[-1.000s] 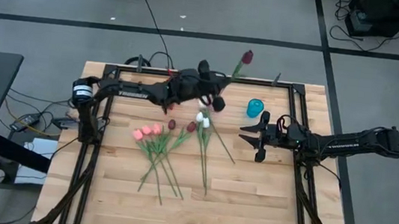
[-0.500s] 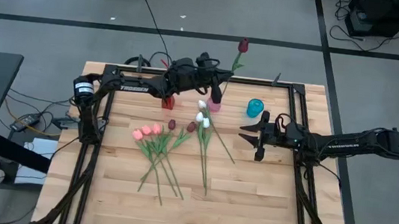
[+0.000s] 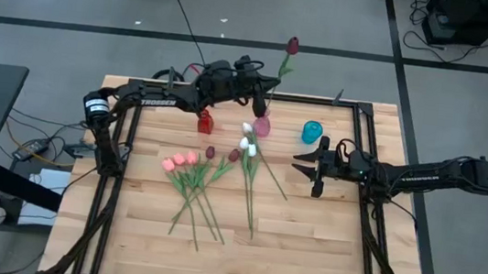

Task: Sort flowers into vase by color
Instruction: Put the right dark red flower into the pink vase

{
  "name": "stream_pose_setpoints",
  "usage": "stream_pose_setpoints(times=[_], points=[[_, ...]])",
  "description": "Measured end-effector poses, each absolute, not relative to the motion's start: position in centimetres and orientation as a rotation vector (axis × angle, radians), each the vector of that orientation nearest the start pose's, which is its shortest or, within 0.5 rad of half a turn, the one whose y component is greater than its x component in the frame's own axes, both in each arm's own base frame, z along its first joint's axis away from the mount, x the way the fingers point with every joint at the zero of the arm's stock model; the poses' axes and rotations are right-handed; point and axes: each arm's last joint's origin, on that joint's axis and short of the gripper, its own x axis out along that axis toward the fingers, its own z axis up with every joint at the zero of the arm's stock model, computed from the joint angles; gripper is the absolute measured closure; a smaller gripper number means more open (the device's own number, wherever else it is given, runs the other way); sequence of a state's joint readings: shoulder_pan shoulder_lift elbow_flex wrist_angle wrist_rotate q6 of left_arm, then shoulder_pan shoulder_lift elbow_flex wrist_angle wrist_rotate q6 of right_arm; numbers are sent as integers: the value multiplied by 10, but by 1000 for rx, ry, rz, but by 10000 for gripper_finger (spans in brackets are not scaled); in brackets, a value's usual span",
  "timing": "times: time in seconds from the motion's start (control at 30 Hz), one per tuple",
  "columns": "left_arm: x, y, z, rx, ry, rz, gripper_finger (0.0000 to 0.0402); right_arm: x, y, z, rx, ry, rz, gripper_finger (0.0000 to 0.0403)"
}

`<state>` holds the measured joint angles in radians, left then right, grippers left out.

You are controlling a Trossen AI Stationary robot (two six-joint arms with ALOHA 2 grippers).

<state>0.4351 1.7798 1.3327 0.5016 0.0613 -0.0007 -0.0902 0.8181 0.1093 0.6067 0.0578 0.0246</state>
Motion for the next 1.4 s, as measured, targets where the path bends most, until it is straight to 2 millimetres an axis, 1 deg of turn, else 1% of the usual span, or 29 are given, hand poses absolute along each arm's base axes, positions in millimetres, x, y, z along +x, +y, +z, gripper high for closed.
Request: stream_pose_setpoints(times=[0.17,0.3,0.37,0.47,0.6,0.8,0.9,1.0,1.1,1.2,1.33,1.4], points=[[379,173,302,4,-18,375,398,160,-16,173,26,98,-149,270],[376,169,282,-15,42,378,397,160,-16,173,29,97,-149,270],[375,168,277,-22,56,376,392,160,-16,173,32,97,-149,270],[376,165,273,-16,83,369,374,160,-16,173,32,96,-149,270],[375,162,261,4,185,369,335,160,-16,173,32,96,-149,270],[372,162,255,-12,264,387,266,160,-16,173,32,96,-149,270],[367,158,262,-14,292,383,242,160,-16,173,33,97,-149,270],[358,152,271,-16,338,396,233,160,-16,173,33,98,-149,270],[349,142,279,-16,403,424,232,160,-16,173,33,98,-148,270],[343,123,281,-44,499,447,234,160,-16,173,33,98,-146,270],[336,93,266,-155,700,470,235,160,-16,173,33,96,-146,270],[334,78,259,-237,772,479,235,160,-16,173,34,96,-147,270]])
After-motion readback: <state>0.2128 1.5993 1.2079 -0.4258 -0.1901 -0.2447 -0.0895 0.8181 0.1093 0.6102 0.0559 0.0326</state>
